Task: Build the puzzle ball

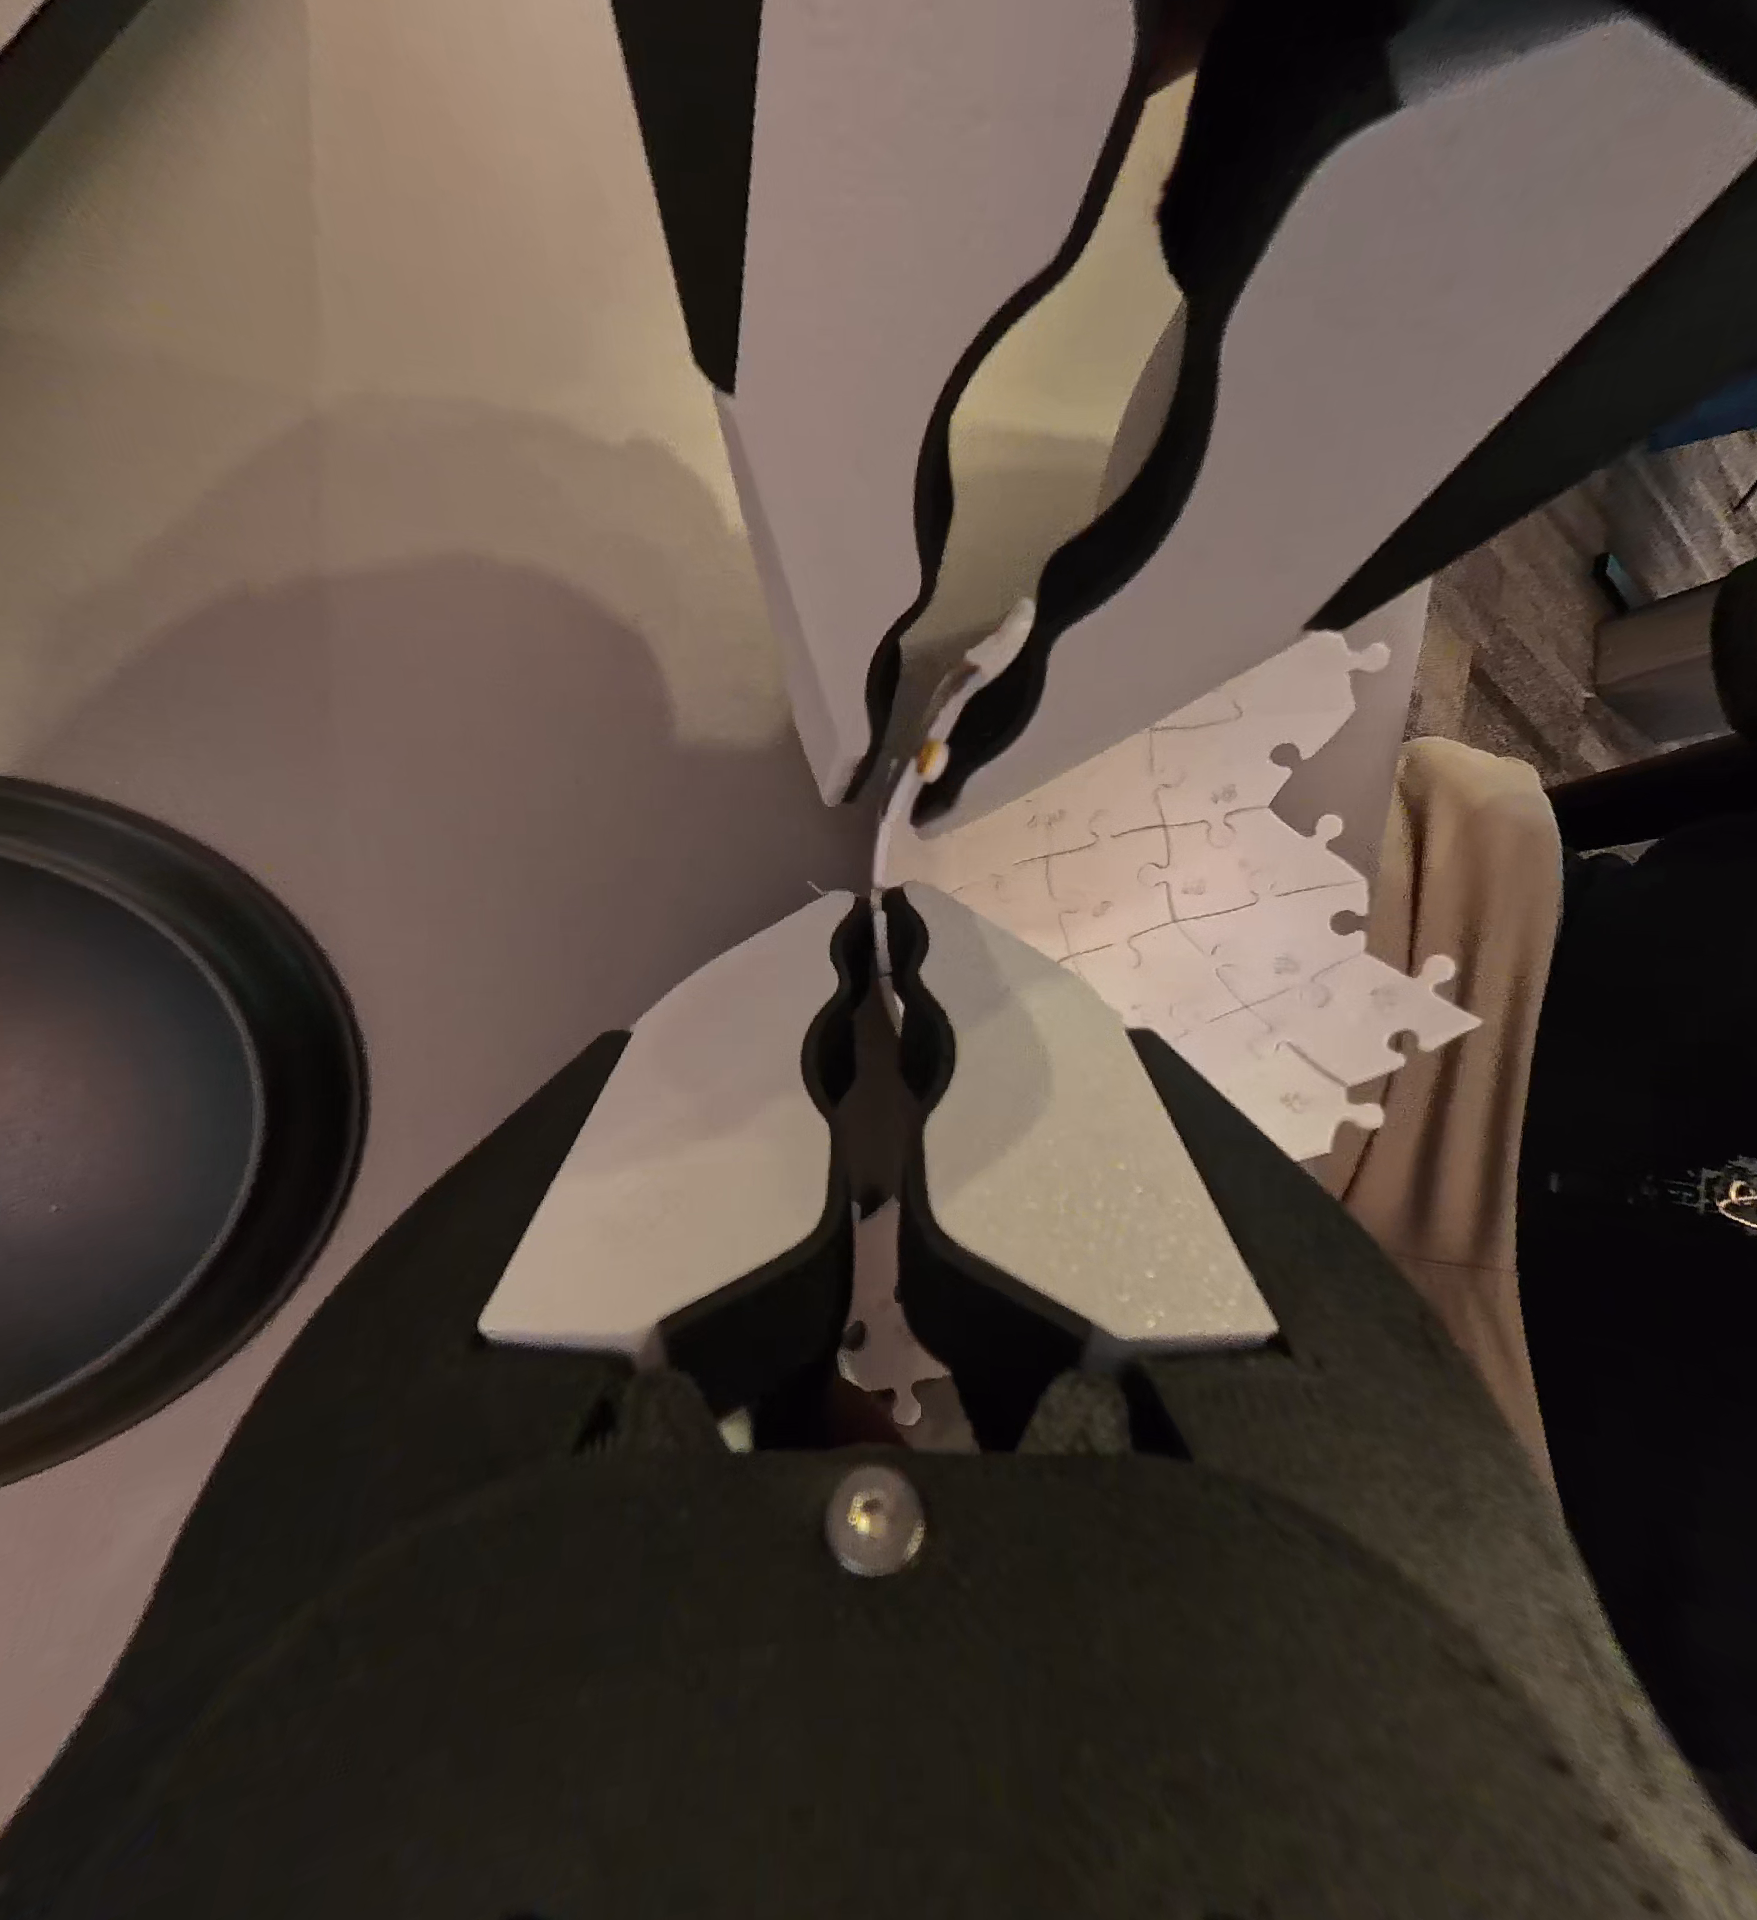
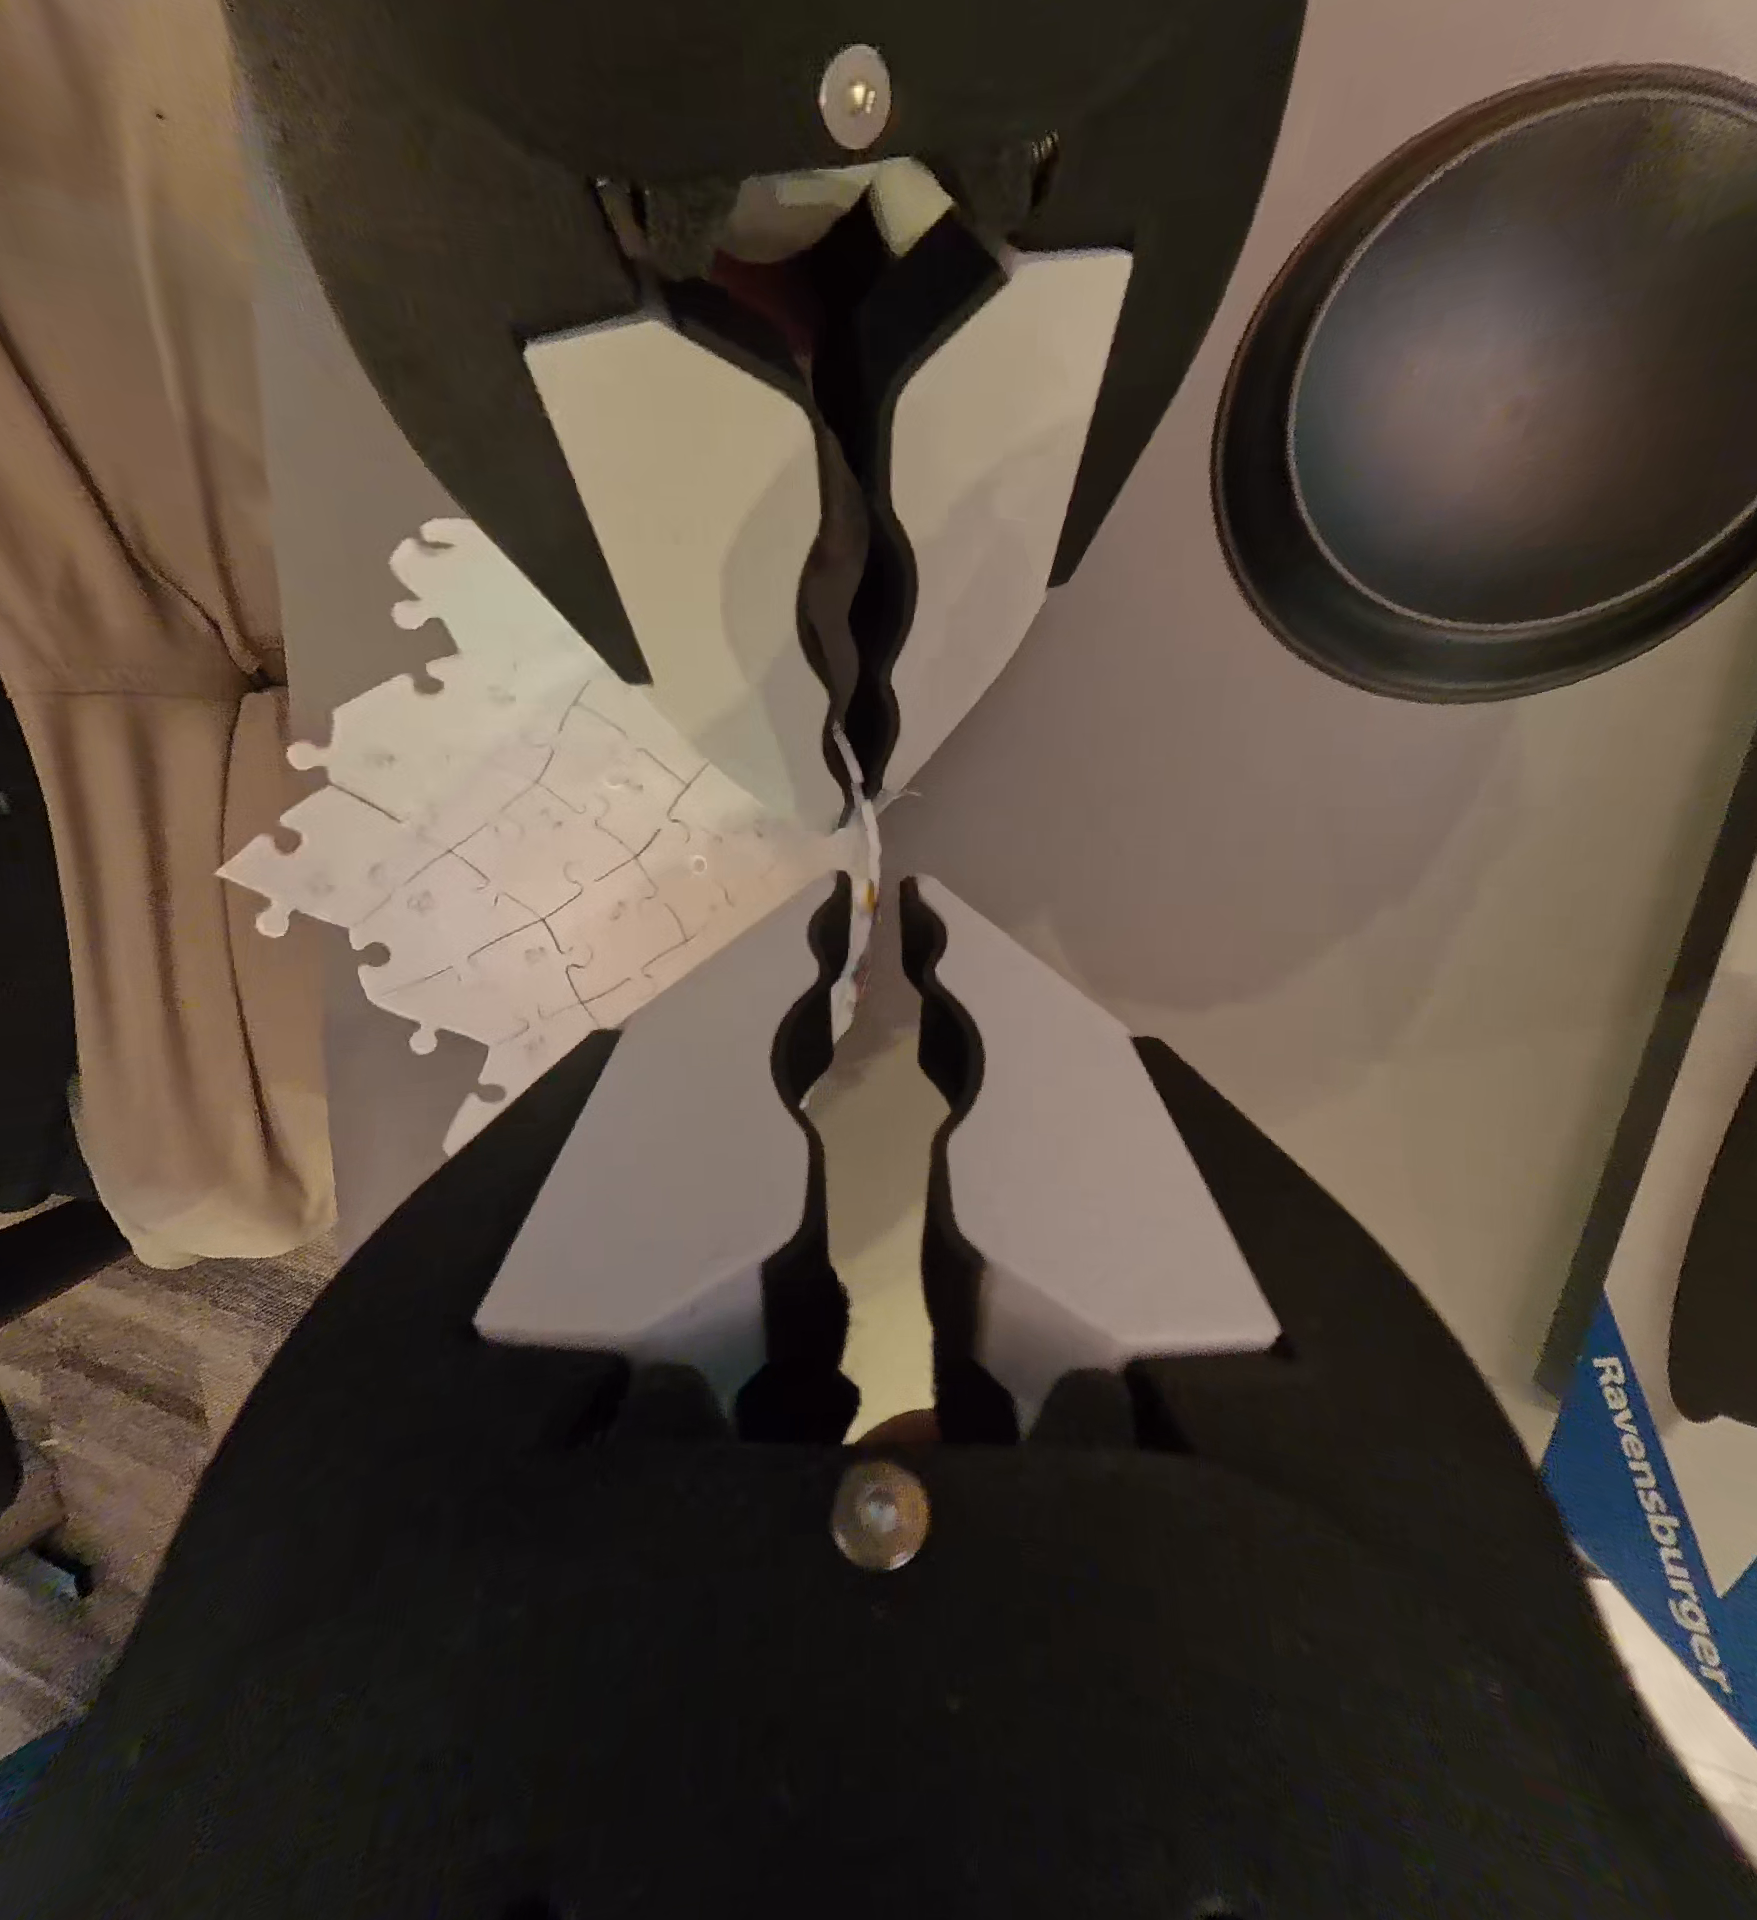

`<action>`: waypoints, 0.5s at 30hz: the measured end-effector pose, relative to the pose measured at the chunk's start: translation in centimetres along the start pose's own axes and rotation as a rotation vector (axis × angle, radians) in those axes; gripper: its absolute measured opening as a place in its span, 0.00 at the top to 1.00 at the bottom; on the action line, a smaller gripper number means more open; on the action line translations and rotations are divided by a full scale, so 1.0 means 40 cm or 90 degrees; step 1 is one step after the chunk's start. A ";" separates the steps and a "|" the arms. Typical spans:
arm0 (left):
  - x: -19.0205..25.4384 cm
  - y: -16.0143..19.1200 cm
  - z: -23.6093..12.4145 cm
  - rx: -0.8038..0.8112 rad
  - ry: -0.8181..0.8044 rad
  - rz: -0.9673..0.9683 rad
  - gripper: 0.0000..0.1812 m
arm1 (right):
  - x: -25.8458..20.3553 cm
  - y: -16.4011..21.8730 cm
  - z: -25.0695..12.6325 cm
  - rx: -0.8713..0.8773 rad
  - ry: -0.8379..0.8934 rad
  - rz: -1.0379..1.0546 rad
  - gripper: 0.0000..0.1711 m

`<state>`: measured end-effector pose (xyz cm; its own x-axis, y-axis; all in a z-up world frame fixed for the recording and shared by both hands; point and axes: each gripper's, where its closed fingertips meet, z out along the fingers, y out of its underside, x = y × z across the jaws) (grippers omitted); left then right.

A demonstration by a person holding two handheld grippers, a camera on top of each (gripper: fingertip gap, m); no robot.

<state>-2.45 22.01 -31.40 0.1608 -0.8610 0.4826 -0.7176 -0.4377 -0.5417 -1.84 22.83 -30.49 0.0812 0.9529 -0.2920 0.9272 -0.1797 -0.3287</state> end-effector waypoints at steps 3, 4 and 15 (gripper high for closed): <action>-0.002 -0.003 -0.004 0.001 -0.003 0.001 0.99 | 0.000 0.009 -0.003 -0.006 0.001 0.000 0.95; -0.003 -0.003 -0.005 0.001 -0.003 0.001 0.99 | 0.000 0.011 -0.004 -0.005 -0.001 0.000 0.95; 0.001 -0.002 -0.005 0.003 -0.005 0.005 0.99 | -0.008 0.026 -0.001 0.009 -0.041 0.013 1.00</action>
<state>-2.53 22.05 -31.20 0.1598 -0.8663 0.4733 -0.7153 -0.4320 -0.5493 -0.88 22.33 -30.68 0.0764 0.9311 -0.3566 0.9205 -0.2034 -0.3337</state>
